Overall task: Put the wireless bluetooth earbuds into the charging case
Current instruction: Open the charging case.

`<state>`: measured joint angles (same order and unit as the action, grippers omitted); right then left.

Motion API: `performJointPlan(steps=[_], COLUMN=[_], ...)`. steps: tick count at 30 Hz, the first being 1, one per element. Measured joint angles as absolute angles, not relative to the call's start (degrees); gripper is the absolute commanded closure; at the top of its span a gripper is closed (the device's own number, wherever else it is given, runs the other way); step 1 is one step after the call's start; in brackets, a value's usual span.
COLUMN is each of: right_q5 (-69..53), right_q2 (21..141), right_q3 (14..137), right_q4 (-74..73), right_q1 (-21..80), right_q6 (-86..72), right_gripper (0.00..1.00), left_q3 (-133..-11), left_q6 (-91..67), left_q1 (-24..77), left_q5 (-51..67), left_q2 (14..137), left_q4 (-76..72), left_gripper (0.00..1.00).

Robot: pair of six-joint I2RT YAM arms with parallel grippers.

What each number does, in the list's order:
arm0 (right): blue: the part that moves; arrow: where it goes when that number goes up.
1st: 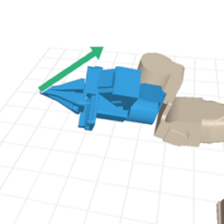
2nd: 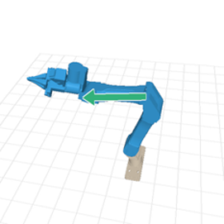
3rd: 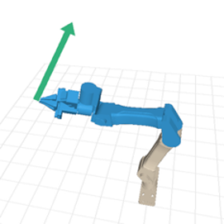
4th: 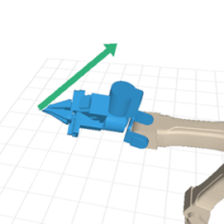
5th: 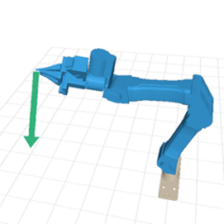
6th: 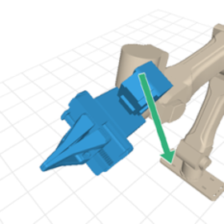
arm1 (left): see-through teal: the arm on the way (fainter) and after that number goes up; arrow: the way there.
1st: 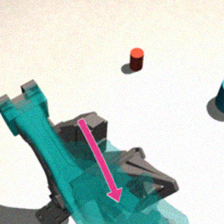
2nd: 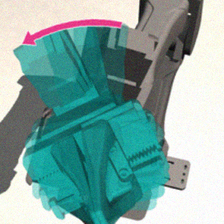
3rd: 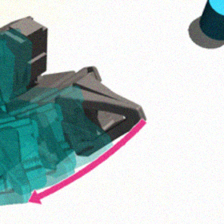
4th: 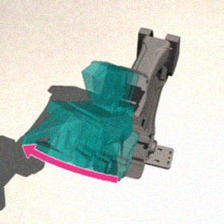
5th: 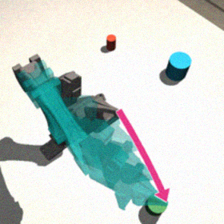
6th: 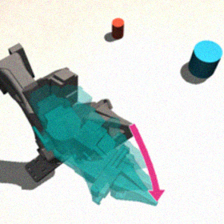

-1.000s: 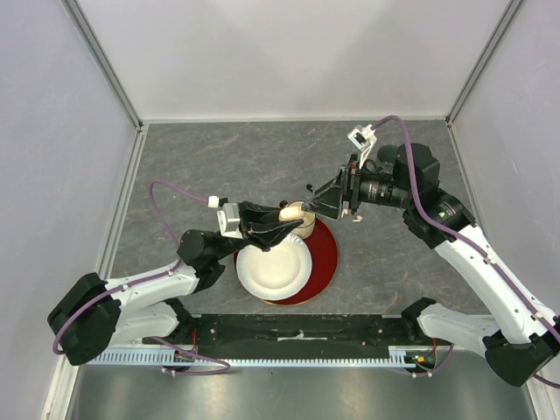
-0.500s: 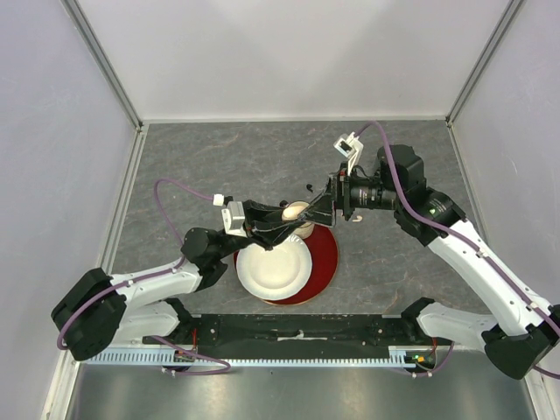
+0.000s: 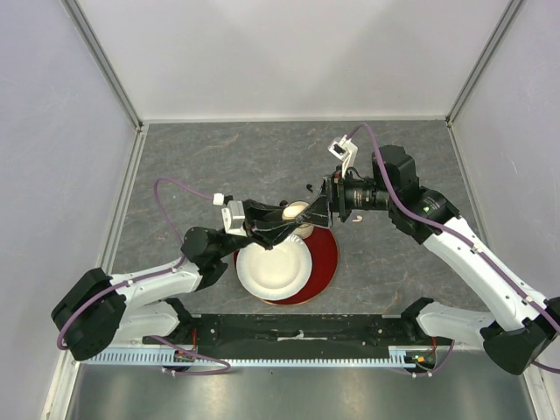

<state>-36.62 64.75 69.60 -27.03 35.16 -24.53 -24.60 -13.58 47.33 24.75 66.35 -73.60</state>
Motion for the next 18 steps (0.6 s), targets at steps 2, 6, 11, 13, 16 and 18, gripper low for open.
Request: performJointPlan(steps=[2, 6, 11, 13, 16, 18], right_q5=[-36.60, -36.73, -37.89, -38.52, -38.79, -38.79], right_q2=[64.82, 65.25, 65.89, 66.00, 66.13, 66.26], right_q3=[69.60, 69.93, 70.32, 70.35, 70.35, 70.35], right_q4=[-26.96, -26.70, -25.28, -24.08, -22.20, -20.60], right_q1=[35.16, 35.46, 35.86, 35.88, 35.81, 35.68], right_q6=[-24.84, -25.50, -26.94, -27.66, -28.91, -29.87], right_gripper=[0.24, 0.25, 0.24, 0.24, 0.24, 0.23], left_q3=[-24.60, -24.21, -23.66, -23.29, -22.74, -22.57], left_q6=[-13.58, -13.56, -13.50, -13.41, -13.34, -13.34], left_q1=[47.31, 47.22, 47.00, 47.00, 47.00, 47.00], left_q5=[24.75, 24.60, 24.51, 24.53, 24.67, 25.26], left_q2=[66.30, 65.28, 63.22, 62.54, 62.06, 61.91], left_q4=[-73.58, -73.25, -72.64, -72.53, -72.55, -72.60], left_gripper=[0.98, 0.98, 0.98, 0.98, 0.98, 0.98])
